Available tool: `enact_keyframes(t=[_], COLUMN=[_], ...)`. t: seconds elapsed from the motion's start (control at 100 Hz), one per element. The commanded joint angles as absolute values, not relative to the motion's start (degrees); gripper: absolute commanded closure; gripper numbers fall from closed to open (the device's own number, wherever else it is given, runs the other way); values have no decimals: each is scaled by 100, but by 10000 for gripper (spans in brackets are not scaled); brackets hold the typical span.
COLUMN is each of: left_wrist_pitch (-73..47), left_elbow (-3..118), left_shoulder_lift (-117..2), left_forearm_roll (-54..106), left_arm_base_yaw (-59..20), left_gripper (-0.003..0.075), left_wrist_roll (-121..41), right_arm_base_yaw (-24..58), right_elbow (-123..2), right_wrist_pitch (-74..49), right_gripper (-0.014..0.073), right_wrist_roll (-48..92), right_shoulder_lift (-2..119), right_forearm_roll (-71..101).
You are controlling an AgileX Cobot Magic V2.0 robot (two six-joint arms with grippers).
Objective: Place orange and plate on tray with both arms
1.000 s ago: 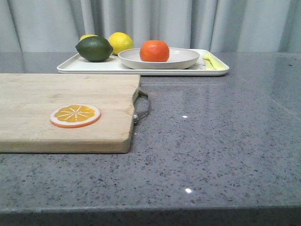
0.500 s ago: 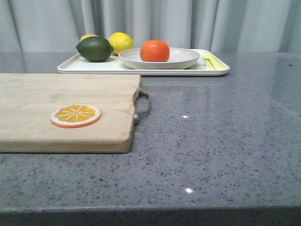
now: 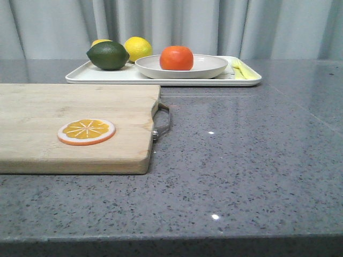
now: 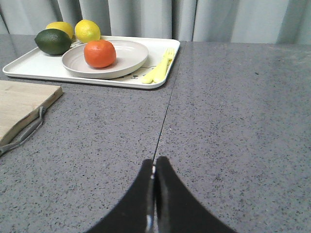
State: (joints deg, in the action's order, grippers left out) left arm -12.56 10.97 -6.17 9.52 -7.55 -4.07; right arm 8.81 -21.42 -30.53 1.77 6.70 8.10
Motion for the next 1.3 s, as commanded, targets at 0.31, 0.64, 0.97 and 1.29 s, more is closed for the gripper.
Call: enact_keyframes(t=[0.31, 0.64, 0.97, 1.29], left_wrist_pitch=[-533, -319, -319, -319], left_elbow=[344, -133, -133, -133], left_shoulder_lift=[35, 204, 204, 204], left_forearm_roll=[461, 413, 435, 435], left_arm_base_yaw=[77, 147, 147, 147], left_gripper=[739, 739, 739, 739], left_wrist_roll=[0, 390, 390, 390], right_arm_base_yaw=[872, 872, 872, 872], right_elbow=[-2280, -2280, -2280, -2280], right_wrist_pitch=[-2619, -2636, -2636, -2636], right_gripper=[654, 654, 654, 654], right_wrist_roll=[225, 225, 225, 225], right_shoulder_lift=[727, 727, 727, 727], right_forearm_roll=[782, 782, 782, 782])
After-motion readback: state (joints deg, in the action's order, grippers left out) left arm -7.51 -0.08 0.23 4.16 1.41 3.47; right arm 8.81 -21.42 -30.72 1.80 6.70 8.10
